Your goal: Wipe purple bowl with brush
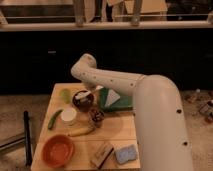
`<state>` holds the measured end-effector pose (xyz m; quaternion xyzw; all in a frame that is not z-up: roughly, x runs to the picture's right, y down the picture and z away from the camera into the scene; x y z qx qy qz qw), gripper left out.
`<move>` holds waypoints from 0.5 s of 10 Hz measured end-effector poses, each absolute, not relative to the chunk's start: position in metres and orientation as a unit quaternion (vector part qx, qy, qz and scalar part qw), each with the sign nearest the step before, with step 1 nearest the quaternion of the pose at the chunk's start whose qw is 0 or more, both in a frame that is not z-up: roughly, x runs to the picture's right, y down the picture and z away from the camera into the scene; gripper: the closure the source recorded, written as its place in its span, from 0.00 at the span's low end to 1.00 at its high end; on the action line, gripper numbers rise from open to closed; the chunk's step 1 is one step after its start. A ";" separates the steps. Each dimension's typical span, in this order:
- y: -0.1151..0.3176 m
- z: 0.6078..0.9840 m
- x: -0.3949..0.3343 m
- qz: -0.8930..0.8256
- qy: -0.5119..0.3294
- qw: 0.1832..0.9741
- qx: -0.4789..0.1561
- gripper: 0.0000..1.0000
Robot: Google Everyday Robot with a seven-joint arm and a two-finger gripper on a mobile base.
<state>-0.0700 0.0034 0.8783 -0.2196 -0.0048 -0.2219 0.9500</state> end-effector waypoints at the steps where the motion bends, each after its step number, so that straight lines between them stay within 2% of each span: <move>1: 0.005 0.879 -0.071 -0.225 -0.002 0.949 -0.221 0.98; 5: 0.019 0.885 -0.081 -0.243 0.007 0.942 -0.234 0.98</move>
